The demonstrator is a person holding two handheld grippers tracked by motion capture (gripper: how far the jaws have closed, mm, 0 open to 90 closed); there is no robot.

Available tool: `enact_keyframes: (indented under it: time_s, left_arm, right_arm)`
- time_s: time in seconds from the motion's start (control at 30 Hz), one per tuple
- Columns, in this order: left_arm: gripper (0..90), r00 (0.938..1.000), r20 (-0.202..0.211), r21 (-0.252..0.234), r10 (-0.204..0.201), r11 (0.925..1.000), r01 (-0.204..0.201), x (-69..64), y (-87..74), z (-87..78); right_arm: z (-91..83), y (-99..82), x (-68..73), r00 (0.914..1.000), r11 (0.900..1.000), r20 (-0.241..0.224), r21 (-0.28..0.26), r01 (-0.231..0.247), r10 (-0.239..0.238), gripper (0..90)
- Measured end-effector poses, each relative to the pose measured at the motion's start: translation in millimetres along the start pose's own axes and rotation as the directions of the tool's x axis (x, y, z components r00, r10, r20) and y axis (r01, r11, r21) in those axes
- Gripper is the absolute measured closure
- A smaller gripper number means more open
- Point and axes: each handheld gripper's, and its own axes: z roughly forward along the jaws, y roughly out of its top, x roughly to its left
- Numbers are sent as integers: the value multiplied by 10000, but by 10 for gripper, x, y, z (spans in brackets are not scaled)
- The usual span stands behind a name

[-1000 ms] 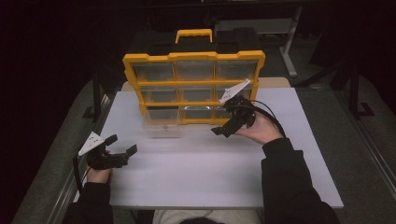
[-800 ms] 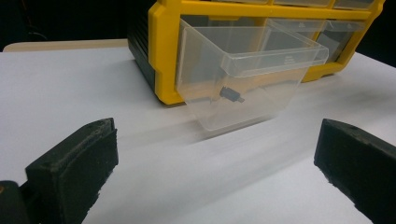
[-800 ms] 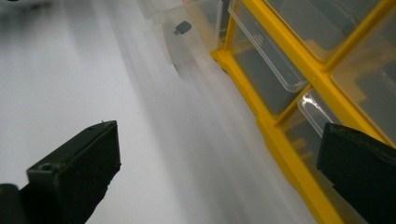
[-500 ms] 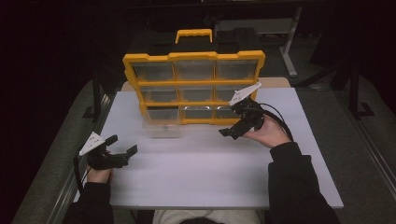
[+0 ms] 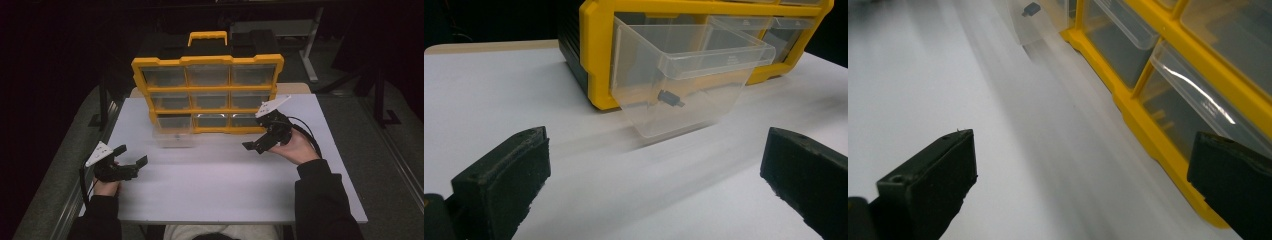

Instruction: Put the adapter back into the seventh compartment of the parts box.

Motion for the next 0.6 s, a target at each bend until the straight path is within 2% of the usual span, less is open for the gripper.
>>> enact_keyframes:
  time_s: [0.2,0.23,0.6]
  left_arm:
    - [0,10000,-7,33,56,10000,-56,-2,-1,2]
    - [0,10000,3,53,77,10000,-77,-1,-1,3]
    - [0,9999,35,108,94,9999,-94,-8,-5,10]
  right_arm:
    - [-3,-127,-20,9997,9997,14,7,-241,241,0]
    - [-12,-204,-29,9992,9992,18,-6,-397,397,0]
    - [-107,-405,-48,9972,9969,77,-255,-740,742,0]
